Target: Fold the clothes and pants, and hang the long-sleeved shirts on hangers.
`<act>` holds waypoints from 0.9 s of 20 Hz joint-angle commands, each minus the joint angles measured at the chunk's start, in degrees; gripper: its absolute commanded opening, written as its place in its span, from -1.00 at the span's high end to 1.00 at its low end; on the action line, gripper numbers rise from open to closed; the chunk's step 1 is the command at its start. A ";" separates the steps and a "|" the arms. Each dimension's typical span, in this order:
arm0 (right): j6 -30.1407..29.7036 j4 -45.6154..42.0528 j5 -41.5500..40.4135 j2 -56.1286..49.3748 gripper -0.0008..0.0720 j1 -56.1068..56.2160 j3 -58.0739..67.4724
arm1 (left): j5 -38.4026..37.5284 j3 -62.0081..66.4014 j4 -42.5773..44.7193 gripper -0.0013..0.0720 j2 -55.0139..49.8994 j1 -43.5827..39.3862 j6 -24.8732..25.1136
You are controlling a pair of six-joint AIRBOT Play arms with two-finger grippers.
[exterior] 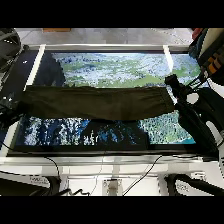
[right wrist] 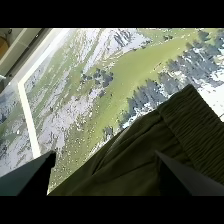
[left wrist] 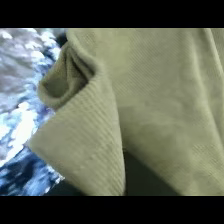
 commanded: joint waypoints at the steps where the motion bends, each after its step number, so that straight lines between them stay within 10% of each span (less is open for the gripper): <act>1: -1.38 -0.13 0.35 1.25 -0.58 0.07 0.15 | 0.24 1.88 -0.22 0.91 0.61 -0.70 0.22; 3: -7.34 -0.28 4.44 1.99 0.48 0.07 2.12 | 0.07 3.80 1.51 0.91 2.89 -0.70 0.22; 5: -10.99 -0.28 9.18 2.03 0.87 0.24 5.88 | -1.92 5.77 3.04 0.92 5.73 -0.90 0.22; 18: -11.50 -0.42 22.75 -13.94 0.88 20.87 28.63 | -32.54 12.04 8.44 0.92 25.38 -7.78 0.20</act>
